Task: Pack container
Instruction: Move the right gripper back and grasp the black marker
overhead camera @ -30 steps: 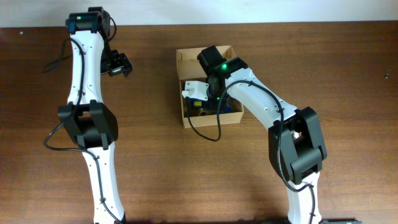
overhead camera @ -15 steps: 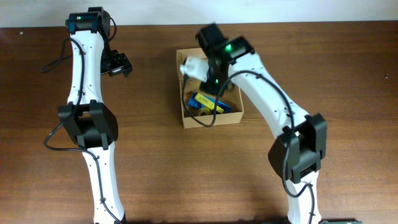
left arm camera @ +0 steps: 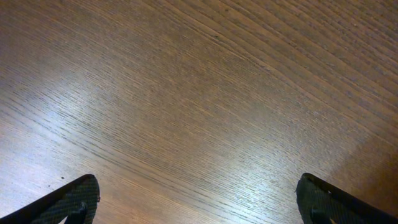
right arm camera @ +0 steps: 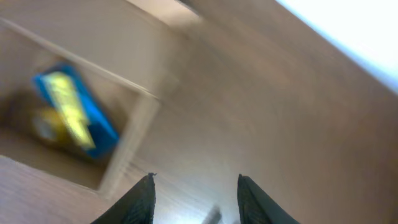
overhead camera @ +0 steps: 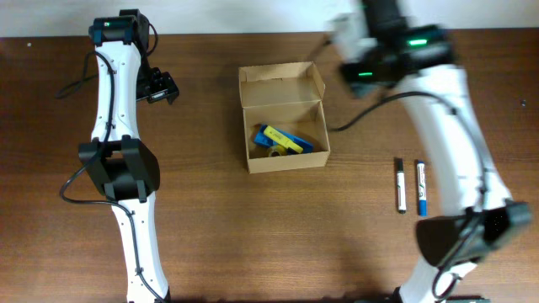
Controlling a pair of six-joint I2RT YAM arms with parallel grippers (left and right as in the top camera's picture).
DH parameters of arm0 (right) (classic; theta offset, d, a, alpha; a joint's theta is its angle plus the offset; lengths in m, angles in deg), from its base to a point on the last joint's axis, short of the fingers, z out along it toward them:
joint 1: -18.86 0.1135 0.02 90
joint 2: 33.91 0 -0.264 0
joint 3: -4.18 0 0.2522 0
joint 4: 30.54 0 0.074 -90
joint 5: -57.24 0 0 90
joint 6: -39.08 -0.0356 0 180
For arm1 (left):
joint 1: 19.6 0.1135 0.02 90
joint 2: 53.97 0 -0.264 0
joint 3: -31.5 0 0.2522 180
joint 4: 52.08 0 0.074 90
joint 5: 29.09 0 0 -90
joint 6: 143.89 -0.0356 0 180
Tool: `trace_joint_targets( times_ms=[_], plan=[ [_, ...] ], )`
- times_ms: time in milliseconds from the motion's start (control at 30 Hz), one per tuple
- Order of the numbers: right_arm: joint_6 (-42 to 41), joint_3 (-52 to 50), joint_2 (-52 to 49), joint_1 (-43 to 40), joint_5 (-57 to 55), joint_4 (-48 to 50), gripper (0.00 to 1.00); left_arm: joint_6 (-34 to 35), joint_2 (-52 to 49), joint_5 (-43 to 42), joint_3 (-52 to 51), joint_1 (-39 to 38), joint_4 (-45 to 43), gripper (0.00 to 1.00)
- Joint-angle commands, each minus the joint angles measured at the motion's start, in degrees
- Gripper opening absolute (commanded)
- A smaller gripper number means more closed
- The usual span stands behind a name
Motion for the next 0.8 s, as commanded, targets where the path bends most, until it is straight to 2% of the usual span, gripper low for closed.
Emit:
trace_joint_targets(
  times_ms=[0,167,333,500,767],
  plan=[
    [-7.8,-4.5,0.7,-10.0,3.9,-3.8,0.45,-0.7,1.2,0.5,0.1,0.0,0.0,1.00],
    [-8.2,-14.6,0.7,-21.6,9.6,-5.7,0.48,-0.7,1.2,0.5,0.1,0.0,0.0,1.00],
    [-9.5,-28.1,0.7,-27.7,10.2,0.0,0.47,-0.7,1.2,0.5,0.1,0.0,0.0,1.00],
    [-9.6,-38.4,0.7,-27.1,9.4,5.5,0.47,-0.7,1.2,0.5,0.1,0.0,0.0,1.00],
    [-11.6,-47.7,0.3,-24.8,7.3,12.5,0.48,-0.7,1.2,0.5,0.1,0.0,0.0,1.00]
  ],
)
